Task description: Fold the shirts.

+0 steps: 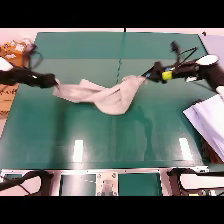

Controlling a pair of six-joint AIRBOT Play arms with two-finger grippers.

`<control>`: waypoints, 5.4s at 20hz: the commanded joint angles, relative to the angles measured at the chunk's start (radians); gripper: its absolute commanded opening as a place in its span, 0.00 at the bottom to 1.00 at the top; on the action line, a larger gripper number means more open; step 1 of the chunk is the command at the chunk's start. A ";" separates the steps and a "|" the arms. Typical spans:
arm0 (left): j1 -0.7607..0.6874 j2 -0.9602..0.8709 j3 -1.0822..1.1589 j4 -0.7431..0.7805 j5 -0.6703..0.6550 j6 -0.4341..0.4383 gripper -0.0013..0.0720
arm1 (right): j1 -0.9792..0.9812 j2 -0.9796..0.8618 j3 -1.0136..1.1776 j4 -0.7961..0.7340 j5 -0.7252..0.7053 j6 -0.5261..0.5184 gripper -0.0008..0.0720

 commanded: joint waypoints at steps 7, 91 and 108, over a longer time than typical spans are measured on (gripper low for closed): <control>0.043 0.314 0.396 -0.018 -0.058 -0.070 0.04 | -0.169 0.382 0.224 -0.004 0.002 -0.032 0.03; 0.122 -0.430 -0.039 -0.109 -0.066 -0.025 0.57 | -0.282 0.078 -0.708 -0.112 -0.208 0.024 0.03; 0.122 -0.277 0.316 -0.089 -0.256 -0.047 0.04 | -0.283 0.352 -0.403 -0.036 -0.114 0.040 0.02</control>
